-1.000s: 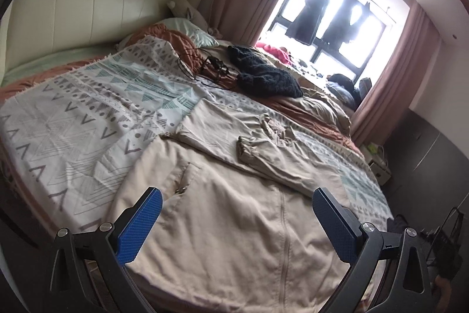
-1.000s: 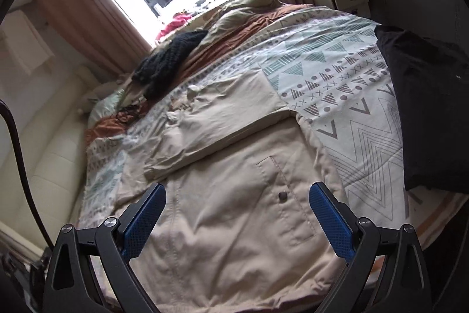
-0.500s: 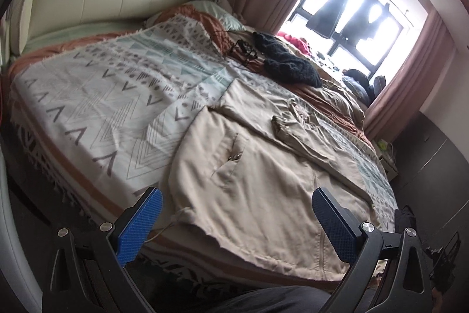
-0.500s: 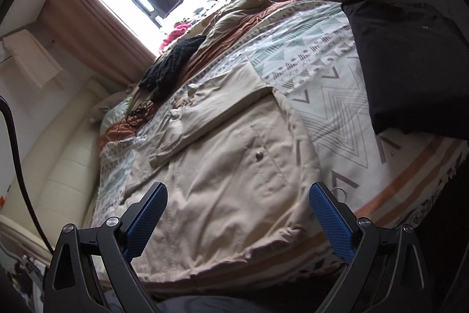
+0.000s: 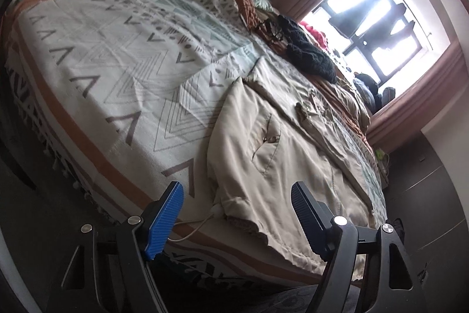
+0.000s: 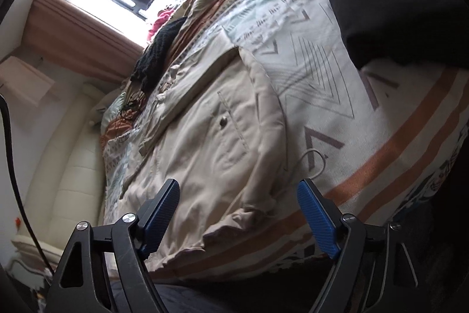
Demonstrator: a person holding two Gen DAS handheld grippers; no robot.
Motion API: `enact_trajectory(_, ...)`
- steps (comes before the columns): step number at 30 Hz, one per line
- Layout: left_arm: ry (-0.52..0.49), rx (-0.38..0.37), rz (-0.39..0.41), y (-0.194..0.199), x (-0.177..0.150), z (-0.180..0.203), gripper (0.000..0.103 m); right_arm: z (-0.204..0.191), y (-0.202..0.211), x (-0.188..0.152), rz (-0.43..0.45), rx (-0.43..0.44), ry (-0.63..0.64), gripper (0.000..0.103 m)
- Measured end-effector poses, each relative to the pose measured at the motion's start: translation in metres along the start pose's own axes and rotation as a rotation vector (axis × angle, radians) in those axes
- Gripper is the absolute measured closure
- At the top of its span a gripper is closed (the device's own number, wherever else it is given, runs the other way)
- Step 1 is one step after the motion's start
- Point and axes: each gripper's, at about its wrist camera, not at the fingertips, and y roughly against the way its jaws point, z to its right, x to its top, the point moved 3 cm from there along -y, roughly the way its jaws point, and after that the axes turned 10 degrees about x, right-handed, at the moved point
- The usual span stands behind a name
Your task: Fold large clothes
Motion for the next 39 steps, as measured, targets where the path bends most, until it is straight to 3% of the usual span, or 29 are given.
enact_trajectory(6, 0.003, 0.008, -0.089, -0.033, -0.005, -0.004, 0.042, 0.017, -0.015, -0.003, -0.031, 0.036, -0.056, 0.027)
enact_trajectory(10, 0.013, -0.009, -0.145, -0.051, -0.006, -0.006, 0.050, 0.024, -0.031, -0.009, -0.078, 0.115, -0.115, 0.028)
enact_trajectory(15, 0.048, -0.034, -0.198, -0.065, -0.003, -0.009, 0.051, 0.025, -0.051, -0.015, -0.120, 0.171, -0.157, 0.028)
enact_trajectory(20, 0.067, -0.042, -0.227, -0.075, 0.005, -0.006, 0.051, 0.027, -0.066, -0.012, -0.106, 0.219, -0.203, 0.028)
enact_trajectory(26, 0.160, -0.101, -0.279, -0.084, 0.002, -0.005, 0.051, 0.019, -0.081, -0.005, -0.077, 0.205, -0.210, 0.028)
enact_trajectory(33, 0.137, -0.120, -0.297, -0.081, -0.009, 0.004, 0.052, 0.001, -0.097, -0.005, -0.070, 0.170, -0.176, 0.028)
enact_trajectory(35, 0.148, -0.107, -0.296, -0.085, -0.006, 0.005, 0.058, 0.001, -0.098, -0.003, -0.066, 0.167, -0.176, 0.030)
enact_trajectory(36, 0.151, -0.083, -0.289, -0.087, -0.005, 0.004, 0.073, 0.004, -0.097, -0.002, -0.055, 0.167, -0.194, 0.044)
enact_trajectory(37, 0.155, -0.054, -0.287, -0.091, -0.003, 0.003, 0.085, 0.009, -0.097, -0.002, -0.041, 0.163, -0.227, 0.076)
enact_trajectory(38, 0.164, -0.041, -0.293, -0.094, -0.002, 0.002, 0.087, 0.015, -0.096, -0.002, -0.035, 0.173, -0.264, 0.090)
enact_trajectory(39, 0.171, -0.042, -0.289, -0.093, -0.002, 0.003, 0.089, 0.019, -0.094, -0.003, -0.025, 0.187, -0.291, 0.090)
